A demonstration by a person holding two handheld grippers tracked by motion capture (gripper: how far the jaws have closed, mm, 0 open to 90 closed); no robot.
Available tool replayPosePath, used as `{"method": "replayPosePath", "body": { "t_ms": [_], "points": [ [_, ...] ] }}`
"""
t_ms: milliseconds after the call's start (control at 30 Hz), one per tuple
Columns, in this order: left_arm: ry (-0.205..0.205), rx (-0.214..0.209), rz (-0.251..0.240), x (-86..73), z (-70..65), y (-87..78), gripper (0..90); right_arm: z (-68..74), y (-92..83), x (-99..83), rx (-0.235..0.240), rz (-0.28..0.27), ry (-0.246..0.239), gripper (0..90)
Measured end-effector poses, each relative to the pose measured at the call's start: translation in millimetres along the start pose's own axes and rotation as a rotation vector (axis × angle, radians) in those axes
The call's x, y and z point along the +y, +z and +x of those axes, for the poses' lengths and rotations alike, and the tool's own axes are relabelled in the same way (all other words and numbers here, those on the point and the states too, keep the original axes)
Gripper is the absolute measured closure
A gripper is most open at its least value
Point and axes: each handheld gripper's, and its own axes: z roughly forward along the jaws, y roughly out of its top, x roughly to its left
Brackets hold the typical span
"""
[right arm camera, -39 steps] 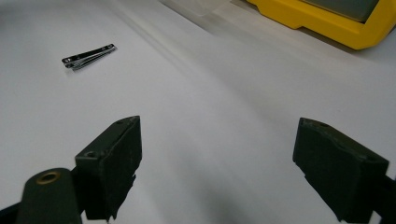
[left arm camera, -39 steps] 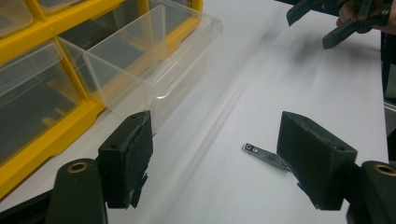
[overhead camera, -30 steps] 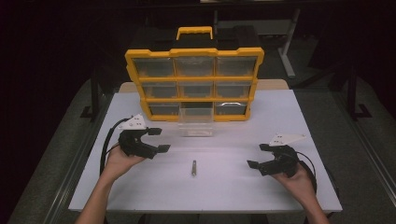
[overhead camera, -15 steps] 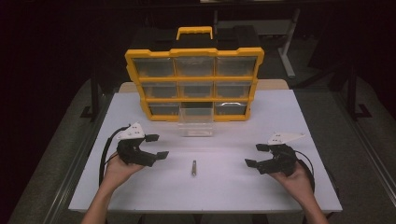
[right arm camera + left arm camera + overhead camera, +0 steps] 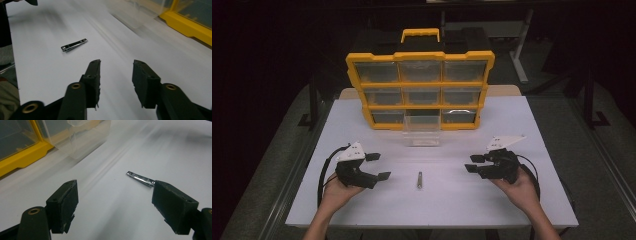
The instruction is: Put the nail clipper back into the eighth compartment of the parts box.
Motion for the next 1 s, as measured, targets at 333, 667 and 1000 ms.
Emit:
{"method": "replayPosePath", "body": {
  "t_ms": [333,667,1000],
  "points": [
    [-0.006,0.013,-0.005,-7.1,0.1,-4.7,20.9,18.3,20.1,29.7,0.06,0.045,-0.064,80.1],
    [-0.007,0.009,-0.006,-8.6,-0.5,-3.2,21.0,26.4,47.1,49.4,0.094,0.104,-0.083,88.6],
    [-0.007,0.006,-0.007,-11.2,1.7,-4.0,21.0,29.8,86.5,51.5,0.105,0.174,-0.048,88.6]
  ]
}}
